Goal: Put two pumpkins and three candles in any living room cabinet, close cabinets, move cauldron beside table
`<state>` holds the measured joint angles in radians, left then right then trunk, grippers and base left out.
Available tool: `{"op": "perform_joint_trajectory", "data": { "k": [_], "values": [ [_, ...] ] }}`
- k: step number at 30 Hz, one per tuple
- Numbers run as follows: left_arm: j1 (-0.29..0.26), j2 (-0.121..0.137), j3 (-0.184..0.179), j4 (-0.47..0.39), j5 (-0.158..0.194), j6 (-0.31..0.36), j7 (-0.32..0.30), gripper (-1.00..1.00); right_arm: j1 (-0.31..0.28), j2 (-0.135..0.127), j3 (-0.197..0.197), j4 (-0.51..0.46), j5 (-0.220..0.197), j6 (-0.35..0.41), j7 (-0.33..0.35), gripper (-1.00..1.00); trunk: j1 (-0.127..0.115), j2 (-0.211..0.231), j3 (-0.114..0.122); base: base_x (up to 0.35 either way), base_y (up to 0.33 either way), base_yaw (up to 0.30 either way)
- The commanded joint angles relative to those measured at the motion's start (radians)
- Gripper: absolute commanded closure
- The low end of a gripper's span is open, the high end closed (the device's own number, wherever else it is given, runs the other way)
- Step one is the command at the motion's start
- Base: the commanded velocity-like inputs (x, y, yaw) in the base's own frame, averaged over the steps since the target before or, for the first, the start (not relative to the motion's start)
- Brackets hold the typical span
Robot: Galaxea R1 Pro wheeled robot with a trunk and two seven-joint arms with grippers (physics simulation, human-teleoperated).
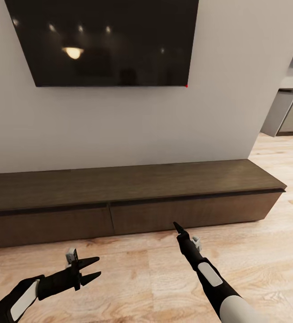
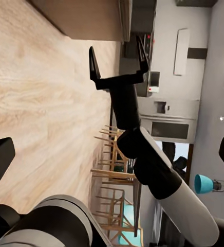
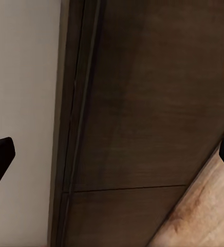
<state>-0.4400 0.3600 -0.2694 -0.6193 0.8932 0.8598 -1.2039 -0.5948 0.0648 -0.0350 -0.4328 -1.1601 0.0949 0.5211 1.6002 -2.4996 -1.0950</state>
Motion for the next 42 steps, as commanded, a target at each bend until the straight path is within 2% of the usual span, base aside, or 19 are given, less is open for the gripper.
{"op": "perform_joint_trajectory", "data": {
  "k": [1,5,10,22,25,29,31,42],
  "values": [
    [-0.001,0.002,-0.005,0.001,0.007,0.006,-0.002,-1.00,0.000,0.000,-0.004,0.001,-0.010,0.010,0.004,-1.00,0.000,0.000,-0.001,0.000,0.000,0.000],
    [0.001,0.003,-0.005,0.013,0.007,-0.015,0.001,-1.00,0.000,0.002,-0.004,0.002,-0.008,0.008,0.004,-1.00,0.000,0.000,-0.001,0.008,0.000,0.000],
    [0.001,0.001,-0.005,0.059,0.008,-0.109,-0.007,-1.00,0.000,0.003,-0.003,0.001,-0.011,0.012,0.004,-1.00,0.000,0.000,-0.001,0.204,0.000,0.000],
    [0.001,0.000,-0.005,0.067,0.009,-0.126,-0.011,-1.00,0.000,0.001,-0.007,0.001,-0.013,0.021,0.018,-1.00,0.000,0.000,-0.001,0.285,0.000,0.000],
    [0.001,0.000,-0.005,0.067,0.011,-0.127,-0.011,-1.00,0.000,-0.001,-0.008,0.001,-0.013,0.022,0.044,-1.00,0.000,0.000,-0.001,0.235,0.000,0.000],
    [0.001,-0.001,-0.006,0.067,0.012,-0.128,-0.011,-1.00,0.000,-0.004,-0.008,0.003,-0.013,0.034,0.162,-1.00,0.000,0.000,-0.001,0.131,0.000,0.000],
    [0.001,-0.001,-0.007,0.067,0.013,-0.128,-0.011,-1.00,0.000,-0.004,-0.009,0.008,-0.013,0.057,0.192,-1.00,0.000,0.000,-0.001,0.035,0.000,0.000],
    [0.001,-0.001,-0.007,0.067,0.012,-0.129,-0.011,-1.00,0.000,-0.003,-0.011,0.055,-0.014,0.081,0.216,-1.00,0.000,0.000,-0.001,0.009,0.000,0.000]
  ]
}}
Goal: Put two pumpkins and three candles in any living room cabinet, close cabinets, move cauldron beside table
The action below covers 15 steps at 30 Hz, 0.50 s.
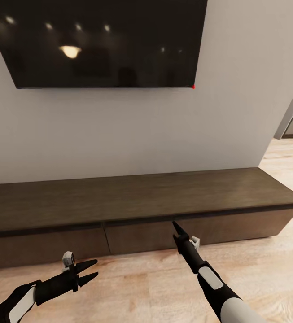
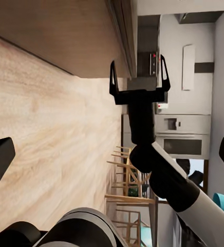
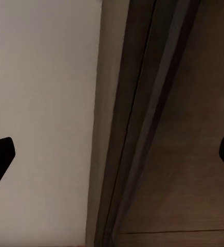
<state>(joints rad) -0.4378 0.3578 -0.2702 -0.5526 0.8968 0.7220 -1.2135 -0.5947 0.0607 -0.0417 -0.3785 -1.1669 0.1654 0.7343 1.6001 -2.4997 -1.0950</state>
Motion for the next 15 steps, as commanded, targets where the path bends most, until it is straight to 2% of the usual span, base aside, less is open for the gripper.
{"op": "perform_joint_trajectory", "data": {
  "k": [1,5,12,15],
  "values": [
    [-0.001,0.001,-0.006,0.000,0.008,0.008,-0.001,-1.00,-0.001,0.001,-0.004,0.001,-0.007,0.011,0.003,-1.00,0.000,0.000,-0.001,0.111,0.000,0.000],
    [-0.001,0.002,-0.006,0.000,0.008,0.006,-0.001,-1.00,-0.001,0.001,-0.004,0.001,-0.008,0.010,0.002,-1.00,0.000,0.000,-0.001,0.174,0.000,0.000],
    [-0.001,0.002,-0.006,0.000,0.008,0.005,-0.001,-1.00,-0.001,0.001,-0.004,0.002,-0.008,0.010,0.002,-1.00,0.000,0.000,-0.001,0.045,0.000,0.000],
    [-0.001,0.001,-0.006,0.000,0.008,0.005,-0.001,-1.00,-0.001,0.001,-0.004,0.002,-0.008,0.011,0.002,-1.00,0.000,0.000,-0.001,0.158,0.000,0.000]
  ]
}}
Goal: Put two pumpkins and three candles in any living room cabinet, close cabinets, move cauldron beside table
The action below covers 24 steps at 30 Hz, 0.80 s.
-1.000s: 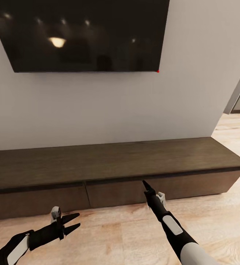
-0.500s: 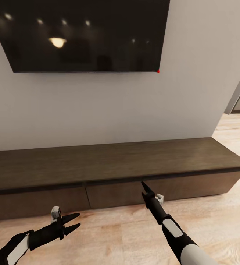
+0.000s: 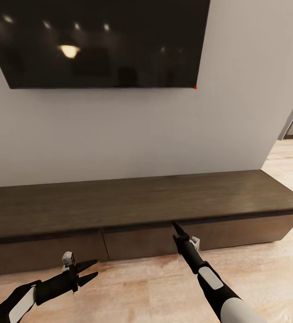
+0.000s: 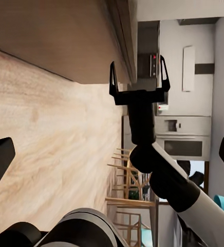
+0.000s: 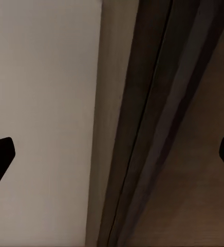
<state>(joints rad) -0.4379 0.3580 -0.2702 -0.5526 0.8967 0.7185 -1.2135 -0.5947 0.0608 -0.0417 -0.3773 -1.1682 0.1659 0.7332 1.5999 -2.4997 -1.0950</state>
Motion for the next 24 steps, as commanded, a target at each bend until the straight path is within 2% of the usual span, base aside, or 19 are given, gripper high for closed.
{"op": "perform_joint_trajectory", "data": {
  "k": [1,24],
  "values": [
    [-0.001,0.001,-0.006,0.000,0.008,0.009,-0.001,-1.00,-0.001,0.001,-0.004,0.000,-0.007,0.010,0.003,-1.00,0.000,0.000,-0.001,0.148,0.000,0.000],
    [0.001,0.006,-0.006,0.000,0.008,0.007,-0.047,-1.00,-0.001,0.001,-0.004,0.001,-0.007,0.012,0.010,-1.00,0.000,0.000,-0.001,0.012,0.000,0.000]
  ]
}}
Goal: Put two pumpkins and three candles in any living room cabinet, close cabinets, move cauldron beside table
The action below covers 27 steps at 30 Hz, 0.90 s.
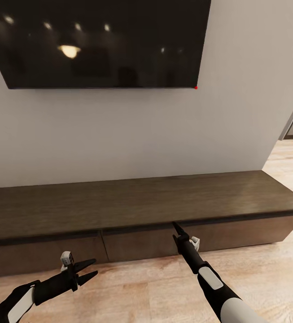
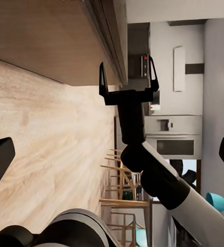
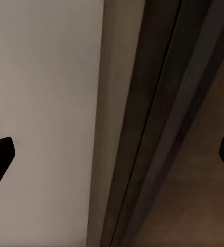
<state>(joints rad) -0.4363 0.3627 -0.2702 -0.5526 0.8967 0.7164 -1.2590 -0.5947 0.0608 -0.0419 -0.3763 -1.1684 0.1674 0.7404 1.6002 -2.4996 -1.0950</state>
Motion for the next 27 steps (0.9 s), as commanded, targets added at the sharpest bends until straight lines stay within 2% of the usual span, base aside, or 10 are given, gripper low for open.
{"op": "perform_joint_trajectory", "data": {
  "k": [1,13,19,27],
  "values": [
    [-0.001,0.002,-0.006,0.000,0.008,0.009,-0.002,-1.00,-0.001,0.001,-0.004,0.000,-0.007,0.010,0.003,-1.00,0.000,0.000,-0.001,0.000,0.000,0.000],
    [-0.001,0.000,-0.006,0.000,0.007,0.009,-0.001,-1.00,-0.001,0.000,-0.004,-0.001,-0.007,0.026,0.017,-1.00,0.005,-0.003,-0.047,0.000,0.000,0.000],
    [-0.001,-0.001,-0.006,0.000,0.007,0.008,-0.002,-1.00,-0.001,0.001,-0.004,-0.001,-0.007,0.068,0.128,-1.00,0.008,-0.005,-0.070,0.000,0.000,0.000],
    [-0.001,-0.002,-0.006,0.000,0.007,0.008,-0.001,-1.00,-0.001,0.001,-0.004,-0.001,-0.008,0.082,0.149,-1.00,0.011,-0.006,-0.101,0.000,0.000,0.000]
  ]
}}
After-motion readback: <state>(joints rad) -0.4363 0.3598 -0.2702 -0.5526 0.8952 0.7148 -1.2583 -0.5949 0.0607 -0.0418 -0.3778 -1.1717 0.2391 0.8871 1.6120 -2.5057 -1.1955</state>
